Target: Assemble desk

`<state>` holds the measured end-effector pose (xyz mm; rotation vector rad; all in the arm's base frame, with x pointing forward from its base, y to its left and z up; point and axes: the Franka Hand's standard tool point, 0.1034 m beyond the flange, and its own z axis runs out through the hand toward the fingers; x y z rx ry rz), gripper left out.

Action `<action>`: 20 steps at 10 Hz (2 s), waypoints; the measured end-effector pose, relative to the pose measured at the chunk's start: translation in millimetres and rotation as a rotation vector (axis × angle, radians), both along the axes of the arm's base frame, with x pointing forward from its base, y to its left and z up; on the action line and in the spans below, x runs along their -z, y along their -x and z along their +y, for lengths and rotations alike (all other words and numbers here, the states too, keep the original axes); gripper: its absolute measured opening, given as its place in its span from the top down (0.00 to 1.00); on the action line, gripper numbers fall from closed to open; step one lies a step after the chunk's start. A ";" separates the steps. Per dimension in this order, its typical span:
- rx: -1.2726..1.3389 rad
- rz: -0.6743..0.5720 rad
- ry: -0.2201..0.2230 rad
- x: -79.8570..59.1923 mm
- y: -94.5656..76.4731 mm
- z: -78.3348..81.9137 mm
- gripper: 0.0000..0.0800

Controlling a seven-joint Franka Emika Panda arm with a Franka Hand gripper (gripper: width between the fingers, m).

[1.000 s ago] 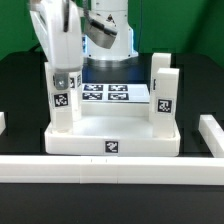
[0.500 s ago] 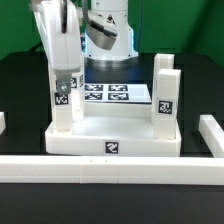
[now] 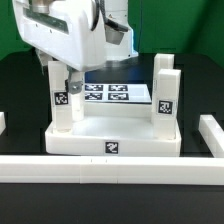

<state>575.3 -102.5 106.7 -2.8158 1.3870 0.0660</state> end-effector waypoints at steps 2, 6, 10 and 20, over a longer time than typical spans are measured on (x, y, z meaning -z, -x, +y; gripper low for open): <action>-0.195 -0.009 0.006 1.1 0.5 -1.1 0.19; -0.534 -0.038 0.015 1.3 3.1 -2.6 0.19; -0.780 -0.054 0.018 -1.0 16.3 -3.6 0.19; -1.180 -0.045 0.048 -6.3 7.3 -4.5 0.49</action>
Offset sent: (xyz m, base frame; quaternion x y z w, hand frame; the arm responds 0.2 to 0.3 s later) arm -0.0087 0.0022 0.0033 -0.0002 0.0276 -0.2528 0.9671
